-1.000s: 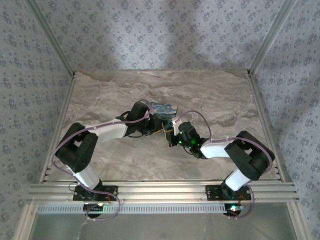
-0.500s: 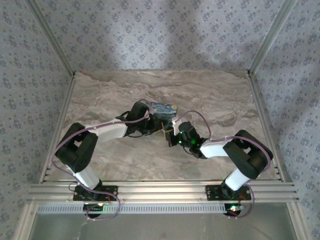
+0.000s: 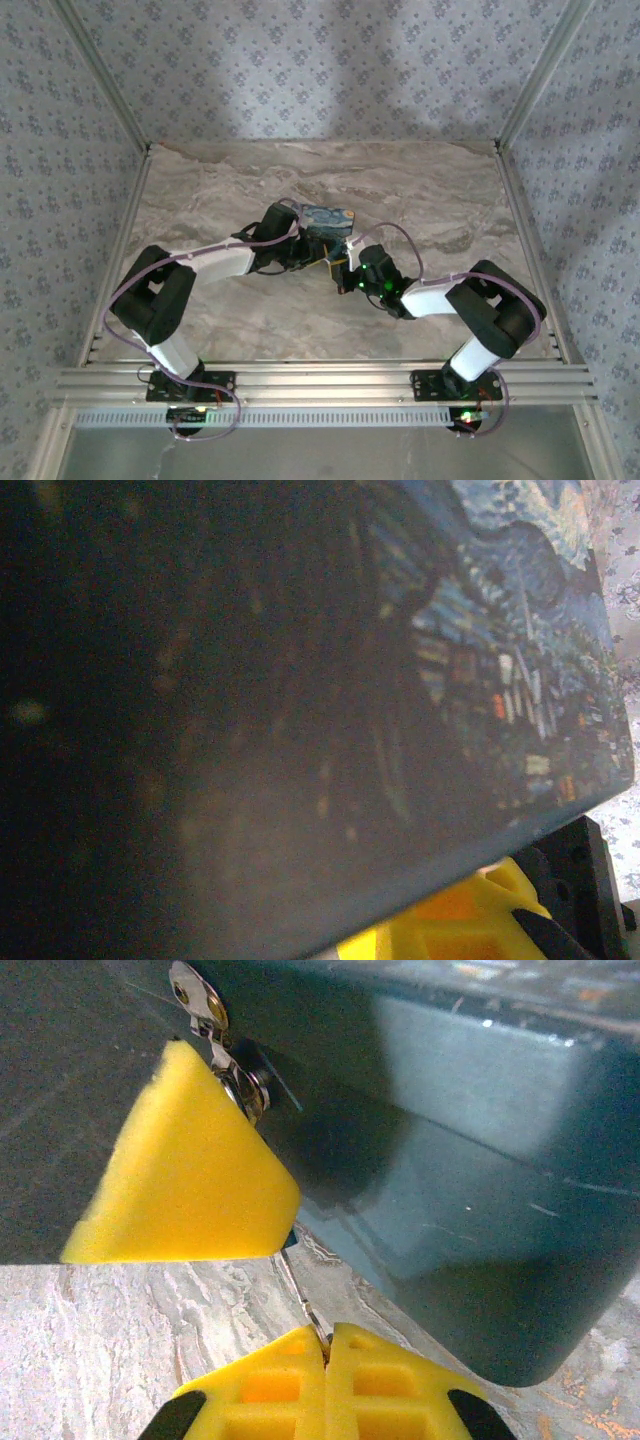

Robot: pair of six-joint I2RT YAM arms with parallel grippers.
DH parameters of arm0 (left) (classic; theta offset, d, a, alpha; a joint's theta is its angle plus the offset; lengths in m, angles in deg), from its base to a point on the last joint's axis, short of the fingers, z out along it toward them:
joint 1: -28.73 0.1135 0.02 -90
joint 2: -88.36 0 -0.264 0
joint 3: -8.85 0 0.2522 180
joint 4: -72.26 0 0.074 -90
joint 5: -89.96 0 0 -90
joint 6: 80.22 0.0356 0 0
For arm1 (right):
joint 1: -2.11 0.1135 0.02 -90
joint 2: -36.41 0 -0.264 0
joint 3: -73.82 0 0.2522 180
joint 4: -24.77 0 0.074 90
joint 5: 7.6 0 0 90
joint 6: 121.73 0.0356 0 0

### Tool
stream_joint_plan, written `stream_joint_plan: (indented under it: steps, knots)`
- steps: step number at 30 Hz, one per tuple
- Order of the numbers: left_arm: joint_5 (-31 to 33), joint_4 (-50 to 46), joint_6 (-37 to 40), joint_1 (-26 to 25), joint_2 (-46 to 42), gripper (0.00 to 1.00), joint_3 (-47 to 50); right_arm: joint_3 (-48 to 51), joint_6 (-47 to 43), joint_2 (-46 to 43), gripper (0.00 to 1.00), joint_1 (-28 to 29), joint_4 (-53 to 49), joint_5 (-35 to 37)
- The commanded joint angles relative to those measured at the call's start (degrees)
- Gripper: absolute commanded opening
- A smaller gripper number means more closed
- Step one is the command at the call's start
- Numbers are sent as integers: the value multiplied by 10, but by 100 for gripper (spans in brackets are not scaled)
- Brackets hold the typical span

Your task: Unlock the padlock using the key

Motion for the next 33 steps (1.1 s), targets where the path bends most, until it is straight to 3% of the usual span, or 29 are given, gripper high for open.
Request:
stream_joint_plan:
  steps: [1, 33]
  knots:
    - [-19, 11, -9, -4, -15, 19, -8, 3, 9, -8, 1, -3, 36, 2]
    - [-25, 15, -9, -4, -13, 19, -9, -2, 16, 5, 1, -7, 62, -34]
